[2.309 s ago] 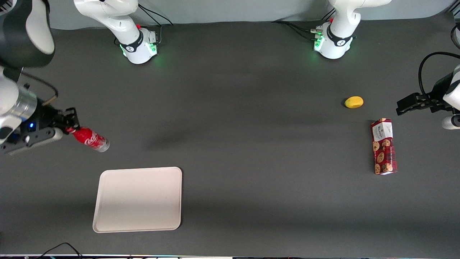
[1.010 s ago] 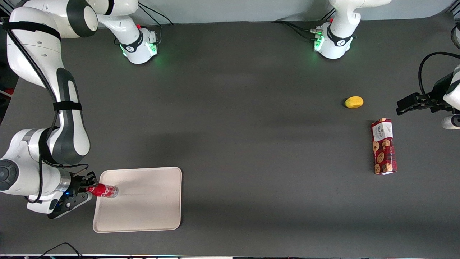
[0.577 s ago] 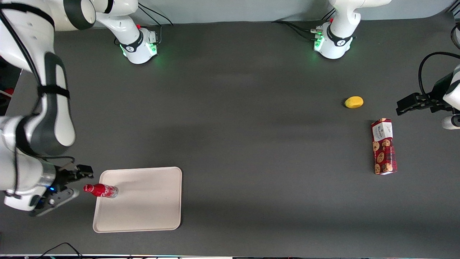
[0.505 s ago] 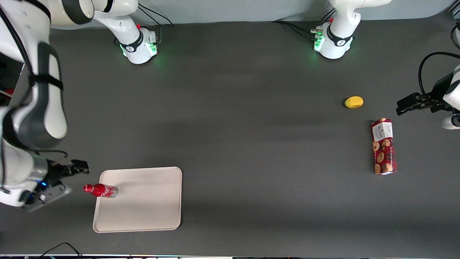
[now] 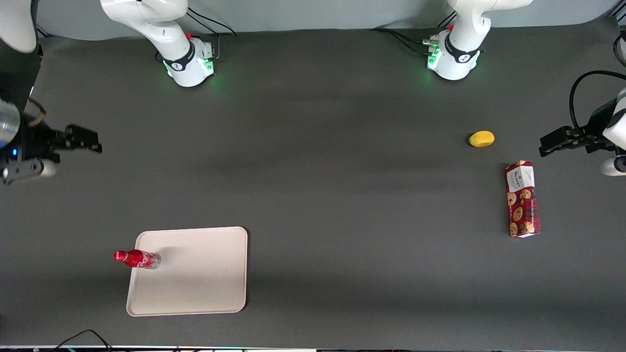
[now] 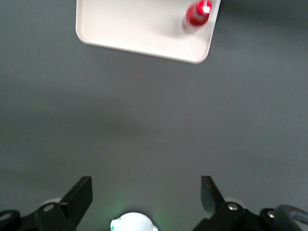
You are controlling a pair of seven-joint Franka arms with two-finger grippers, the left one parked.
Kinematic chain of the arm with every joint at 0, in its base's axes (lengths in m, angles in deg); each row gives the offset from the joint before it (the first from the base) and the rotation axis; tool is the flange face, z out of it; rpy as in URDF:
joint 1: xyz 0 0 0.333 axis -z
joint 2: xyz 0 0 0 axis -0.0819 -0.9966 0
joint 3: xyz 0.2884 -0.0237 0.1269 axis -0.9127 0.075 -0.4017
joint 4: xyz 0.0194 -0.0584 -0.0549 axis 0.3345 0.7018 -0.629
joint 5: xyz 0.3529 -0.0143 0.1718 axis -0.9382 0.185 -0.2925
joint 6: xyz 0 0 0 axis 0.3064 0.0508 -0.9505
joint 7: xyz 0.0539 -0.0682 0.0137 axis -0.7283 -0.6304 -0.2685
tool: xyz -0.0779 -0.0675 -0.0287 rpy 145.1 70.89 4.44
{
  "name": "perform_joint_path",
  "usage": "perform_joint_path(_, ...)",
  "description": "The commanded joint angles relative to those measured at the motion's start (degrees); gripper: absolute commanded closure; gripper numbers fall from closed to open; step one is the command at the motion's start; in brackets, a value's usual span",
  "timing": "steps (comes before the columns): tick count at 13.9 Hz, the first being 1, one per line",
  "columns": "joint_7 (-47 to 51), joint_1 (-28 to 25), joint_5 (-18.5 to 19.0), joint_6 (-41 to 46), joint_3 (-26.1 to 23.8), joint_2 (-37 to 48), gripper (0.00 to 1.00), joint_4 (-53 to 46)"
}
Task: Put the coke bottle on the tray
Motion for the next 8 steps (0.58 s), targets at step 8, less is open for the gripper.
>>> perform_joint_path(8, 5.59, 0.61, -0.17, -11.92, 0.74, 18.22, 0.0, 24.85)
